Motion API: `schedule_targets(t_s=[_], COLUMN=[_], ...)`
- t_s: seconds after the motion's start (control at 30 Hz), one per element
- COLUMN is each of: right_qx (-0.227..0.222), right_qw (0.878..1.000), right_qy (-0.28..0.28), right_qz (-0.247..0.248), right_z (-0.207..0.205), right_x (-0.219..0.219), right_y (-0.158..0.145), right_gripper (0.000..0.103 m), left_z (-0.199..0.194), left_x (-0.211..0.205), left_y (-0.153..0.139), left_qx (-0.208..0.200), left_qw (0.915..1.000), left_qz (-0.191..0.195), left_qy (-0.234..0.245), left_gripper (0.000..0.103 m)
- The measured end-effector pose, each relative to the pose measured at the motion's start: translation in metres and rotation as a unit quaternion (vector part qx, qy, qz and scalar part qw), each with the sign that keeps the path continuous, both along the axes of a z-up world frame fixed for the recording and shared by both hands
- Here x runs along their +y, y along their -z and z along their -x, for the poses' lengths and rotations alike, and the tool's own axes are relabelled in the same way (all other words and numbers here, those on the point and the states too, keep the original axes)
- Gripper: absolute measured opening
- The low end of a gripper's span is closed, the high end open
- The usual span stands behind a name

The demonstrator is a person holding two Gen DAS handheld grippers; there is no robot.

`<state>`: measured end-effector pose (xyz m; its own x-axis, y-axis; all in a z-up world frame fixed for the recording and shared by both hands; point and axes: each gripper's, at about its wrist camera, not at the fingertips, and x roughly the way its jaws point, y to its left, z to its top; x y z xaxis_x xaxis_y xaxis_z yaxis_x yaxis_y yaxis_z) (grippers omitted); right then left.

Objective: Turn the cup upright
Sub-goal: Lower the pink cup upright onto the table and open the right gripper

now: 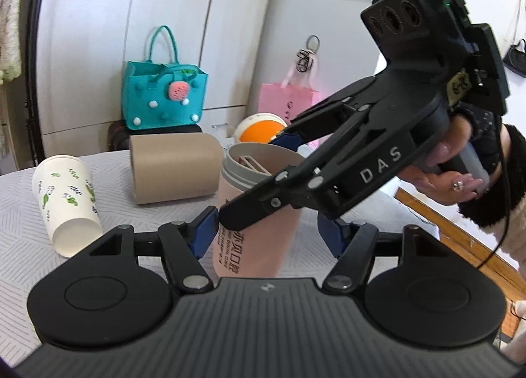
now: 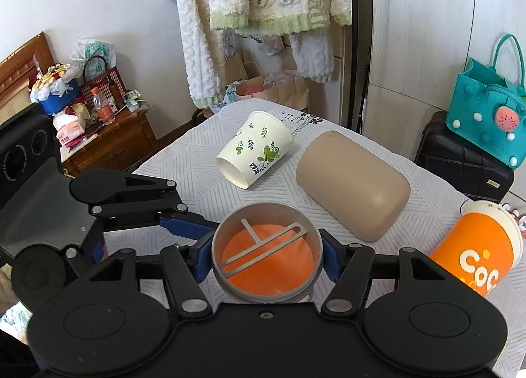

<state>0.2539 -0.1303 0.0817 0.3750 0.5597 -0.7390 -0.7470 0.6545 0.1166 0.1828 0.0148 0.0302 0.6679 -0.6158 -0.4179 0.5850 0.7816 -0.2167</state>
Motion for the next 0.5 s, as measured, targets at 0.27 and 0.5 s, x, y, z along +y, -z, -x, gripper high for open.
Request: schedule_targets(t_s=[0.27,0.5], right_qx=[-0.022,-0.085], right_qw=[1.0,0.996], right_qy=[-0.002,0.03], right_qz=[0.002,-0.024], right_z=[0.006,0.02], right_x=[0.004,-0.011], right_y=[0.001,-0.003], right_gripper=[0.069,0.09], left_z=[0.003,0.007], left_x=[0.003,0.005], left_y=[0.003,0.001], left_qx=[-0.001,-0.001], left_qw=[0.9995,0.9995], left_qz=[0.01,0.014], left_qy=[-0.029,-0.029], left_gripper=[0.057,0.056])
